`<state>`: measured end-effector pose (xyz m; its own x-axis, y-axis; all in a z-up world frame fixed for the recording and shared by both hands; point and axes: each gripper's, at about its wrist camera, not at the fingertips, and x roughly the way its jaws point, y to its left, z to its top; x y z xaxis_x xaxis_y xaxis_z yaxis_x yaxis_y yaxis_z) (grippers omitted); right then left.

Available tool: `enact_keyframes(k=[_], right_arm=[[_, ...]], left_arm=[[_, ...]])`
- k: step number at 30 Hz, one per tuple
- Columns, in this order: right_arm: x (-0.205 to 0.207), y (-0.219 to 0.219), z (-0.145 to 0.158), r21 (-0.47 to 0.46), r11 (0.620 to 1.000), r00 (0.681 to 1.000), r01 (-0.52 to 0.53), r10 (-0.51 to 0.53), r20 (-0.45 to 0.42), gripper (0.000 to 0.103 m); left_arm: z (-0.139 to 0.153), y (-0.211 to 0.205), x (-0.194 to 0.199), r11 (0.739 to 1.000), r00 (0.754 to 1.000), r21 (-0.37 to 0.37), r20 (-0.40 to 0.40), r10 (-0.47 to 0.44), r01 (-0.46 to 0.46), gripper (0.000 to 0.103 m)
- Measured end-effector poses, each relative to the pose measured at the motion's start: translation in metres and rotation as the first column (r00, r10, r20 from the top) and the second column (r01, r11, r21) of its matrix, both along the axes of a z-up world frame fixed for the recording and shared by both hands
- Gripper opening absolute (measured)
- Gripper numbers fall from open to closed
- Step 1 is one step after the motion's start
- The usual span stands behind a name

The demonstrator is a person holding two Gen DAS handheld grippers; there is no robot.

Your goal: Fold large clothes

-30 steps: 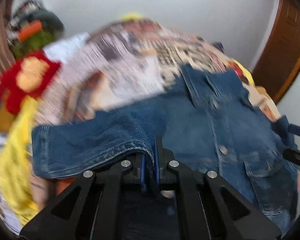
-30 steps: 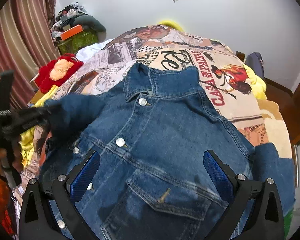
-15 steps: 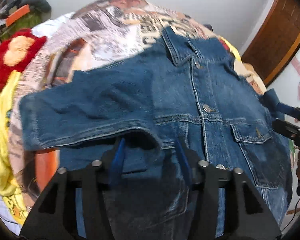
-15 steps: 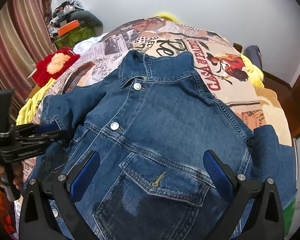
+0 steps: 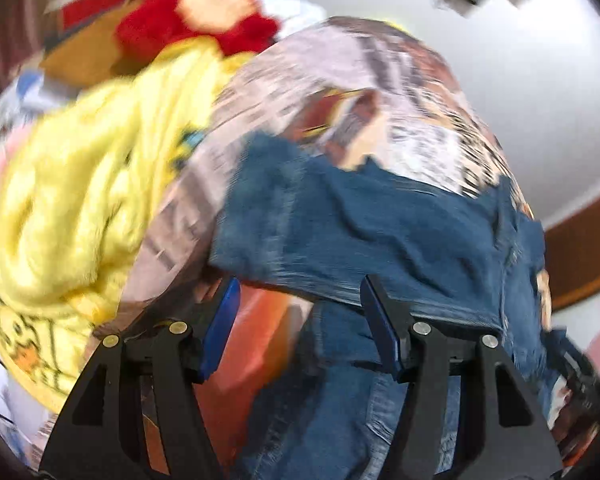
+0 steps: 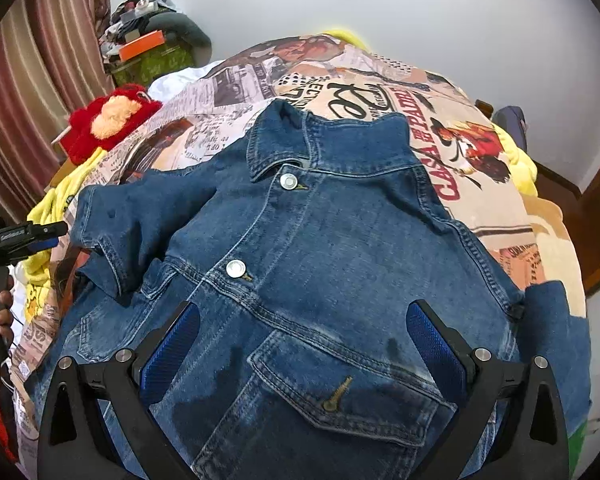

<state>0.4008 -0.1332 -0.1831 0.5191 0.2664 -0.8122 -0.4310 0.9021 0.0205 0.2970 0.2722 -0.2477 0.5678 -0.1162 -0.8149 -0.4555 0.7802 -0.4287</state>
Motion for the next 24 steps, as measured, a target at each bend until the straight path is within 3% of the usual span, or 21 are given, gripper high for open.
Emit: enact_keyframes(k=[5, 8, 12, 15, 19, 24], right_arm=[[0.003, 0.008, -0.005, -0.025, 1.0, 1.0, -0.014, 0.014, 0.004, 0.103], [0.004, 0.008, -0.008, -0.024, 1.0, 1.0, -0.012, 0.012, -0.004, 0.103], [0.005, 0.005, -0.009, -0.029, 1.0, 1.0, -0.004, 0.004, -0.008, 0.103], [0.005, 0.001, -0.009, -0.034, 0.999, 1.0, 0.007, -0.007, -0.007, 0.103], [0.002, -0.01, -0.002, -0.018, 0.999, 1.0, 0.028, -0.028, 0.0, 0.103], [-0.003, -0.027, 0.012, -0.002, 0.999, 0.998, 0.051, -0.051, 0.028, 0.103]], left_arm=[[-0.039, 0.014, 0.007, 0.988, 0.998, -0.142, -0.039, 0.055, -0.06, 0.061], [-0.049, 0.015, 0.016, 0.987, 0.996, -0.14, -0.05, 0.071, -0.077, 0.058], [-0.046, 0.01, 0.029, 0.996, 0.995, -0.037, -0.06, 0.074, -0.077, 0.036], [-0.039, 0.003, 0.039, 0.994, 0.994, 0.096, -0.092, 0.062, -0.053, 0.024], [-0.011, -0.021, 0.046, 0.949, 0.996, 0.314, -0.086, 0.029, -0.001, 0.019], [0.061, -0.053, 0.045, 0.897, 0.998, 0.441, 0.035, -0.051, 0.031, 0.018]])
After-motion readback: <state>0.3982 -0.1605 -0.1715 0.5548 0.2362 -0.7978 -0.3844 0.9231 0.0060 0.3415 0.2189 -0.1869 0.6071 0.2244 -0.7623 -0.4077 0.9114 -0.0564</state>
